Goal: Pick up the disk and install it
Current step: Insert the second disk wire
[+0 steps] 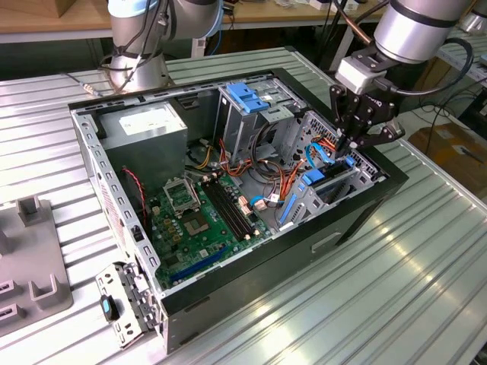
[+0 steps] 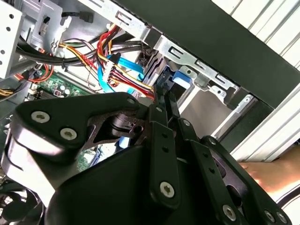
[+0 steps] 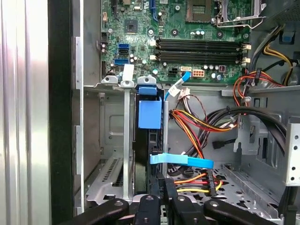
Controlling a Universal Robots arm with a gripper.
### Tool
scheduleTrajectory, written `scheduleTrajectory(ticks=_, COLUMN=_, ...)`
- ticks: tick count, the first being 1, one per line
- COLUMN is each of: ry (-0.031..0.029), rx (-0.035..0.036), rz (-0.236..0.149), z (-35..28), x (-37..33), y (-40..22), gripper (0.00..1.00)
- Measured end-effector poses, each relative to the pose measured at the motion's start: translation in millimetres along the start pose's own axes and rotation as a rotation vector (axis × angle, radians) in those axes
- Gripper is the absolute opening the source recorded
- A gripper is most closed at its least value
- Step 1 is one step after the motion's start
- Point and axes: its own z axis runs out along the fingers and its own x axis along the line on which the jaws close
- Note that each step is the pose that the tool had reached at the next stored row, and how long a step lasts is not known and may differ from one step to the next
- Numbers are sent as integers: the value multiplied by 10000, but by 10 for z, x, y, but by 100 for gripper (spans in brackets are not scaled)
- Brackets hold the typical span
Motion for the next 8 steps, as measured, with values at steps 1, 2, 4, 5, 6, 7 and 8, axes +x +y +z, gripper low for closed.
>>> scheduleTrajectory(ticks=1, ry=1, rx=0, rz=0, z=5, x=1, y=10, gripper=16)
scheduleTrajectory(ticks=2, ry=4, rx=0, rz=-1, z=8, x=2, y=10, gripper=16)
scheduleTrajectory(ticks=4, ry=-11, rx=0, rz=1, z=12, x=6, y=11, gripper=16)
scheduleTrajectory(ticks=5, ry=-39, rx=-1, rz=11, z=12, x=12, y=12, gripper=16)
scheduleTrajectory(ticks=6, ry=-87, rx=-5, rz=38, z=10, x=27, y=12, gripper=16)
scheduleTrajectory(ticks=7, ry=-113, rx=-7, rz=55, z=10, x=43, y=12, gripper=16)
scheduleTrajectory(ticks=8, ry=-140, rx=-6, rz=65, z=11, x=55, y=13, gripper=16)
